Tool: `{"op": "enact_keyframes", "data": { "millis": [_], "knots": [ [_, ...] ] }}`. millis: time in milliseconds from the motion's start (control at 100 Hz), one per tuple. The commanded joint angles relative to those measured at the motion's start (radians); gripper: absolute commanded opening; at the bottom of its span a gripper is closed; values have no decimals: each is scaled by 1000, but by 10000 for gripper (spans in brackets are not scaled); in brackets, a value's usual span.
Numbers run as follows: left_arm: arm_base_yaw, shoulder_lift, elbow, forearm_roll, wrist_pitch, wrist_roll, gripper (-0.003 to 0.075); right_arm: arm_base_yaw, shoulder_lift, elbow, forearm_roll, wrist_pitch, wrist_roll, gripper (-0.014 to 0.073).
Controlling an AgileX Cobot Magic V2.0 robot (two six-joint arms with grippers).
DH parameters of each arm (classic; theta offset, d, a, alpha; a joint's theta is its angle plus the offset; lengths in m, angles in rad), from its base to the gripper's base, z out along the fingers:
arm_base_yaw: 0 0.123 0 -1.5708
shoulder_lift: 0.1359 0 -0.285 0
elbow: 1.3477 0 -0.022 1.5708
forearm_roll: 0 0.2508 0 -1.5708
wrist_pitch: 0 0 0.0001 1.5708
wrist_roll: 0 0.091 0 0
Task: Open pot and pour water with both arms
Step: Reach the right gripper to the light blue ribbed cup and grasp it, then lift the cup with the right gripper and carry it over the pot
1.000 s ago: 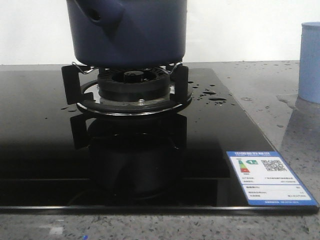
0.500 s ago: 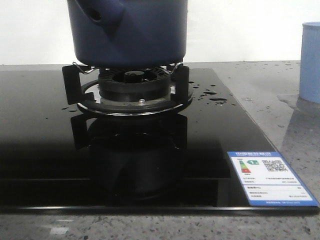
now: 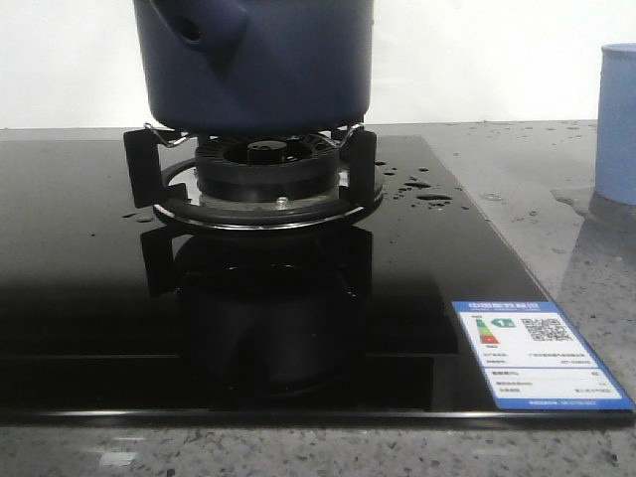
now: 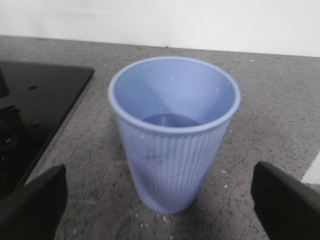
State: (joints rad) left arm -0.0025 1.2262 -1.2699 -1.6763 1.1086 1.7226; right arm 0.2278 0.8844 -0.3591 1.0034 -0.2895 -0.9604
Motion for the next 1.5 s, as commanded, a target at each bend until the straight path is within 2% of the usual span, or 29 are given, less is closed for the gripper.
{"op": "enact_keyframes", "data": {
  "millis": [0, 120, 280, 420, 590, 720, 990, 1090, 1290, 1490],
  "knots": [
    [0, -28, -38, -105, 2, -10, 209, 28, 23, -38, -38, -153, 75, 653],
    [0, -28, -38, -105, 7, -10, 209, 34, 59, -38, -155, -180, 207, 653],
    [0, -28, -38, -105, 10, -10, 209, 34, 127, -38, -181, -282, 291, 653],
    [0, -28, -38, -105, 15, -12, 209, 34, 193, -38, -316, -308, 368, 653],
    [-2, -28, -38, -105, 19, -12, 209, 34, 273, -38, -338, -416, 455, 653],
    [-2, -28, -38, -105, 28, -12, 209, 34, 319, -38, -426, -434, 516, 653],
    [-2, -28, -38, -105, 35, -12, 209, 34, 407, -49, -450, -511, 580, 651],
    [-2, -28, -38, -105, 35, -12, 209, 34, 424, -68, -470, -519, 580, 601],
    [-2, -28, -38, -105, 37, -28, 209, 7, 427, -108, -486, -512, 584, 426],
    [-2, -28, -38, -98, 47, -28, 209, -12, 427, -108, -486, -469, 584, 342]
  ]
}}
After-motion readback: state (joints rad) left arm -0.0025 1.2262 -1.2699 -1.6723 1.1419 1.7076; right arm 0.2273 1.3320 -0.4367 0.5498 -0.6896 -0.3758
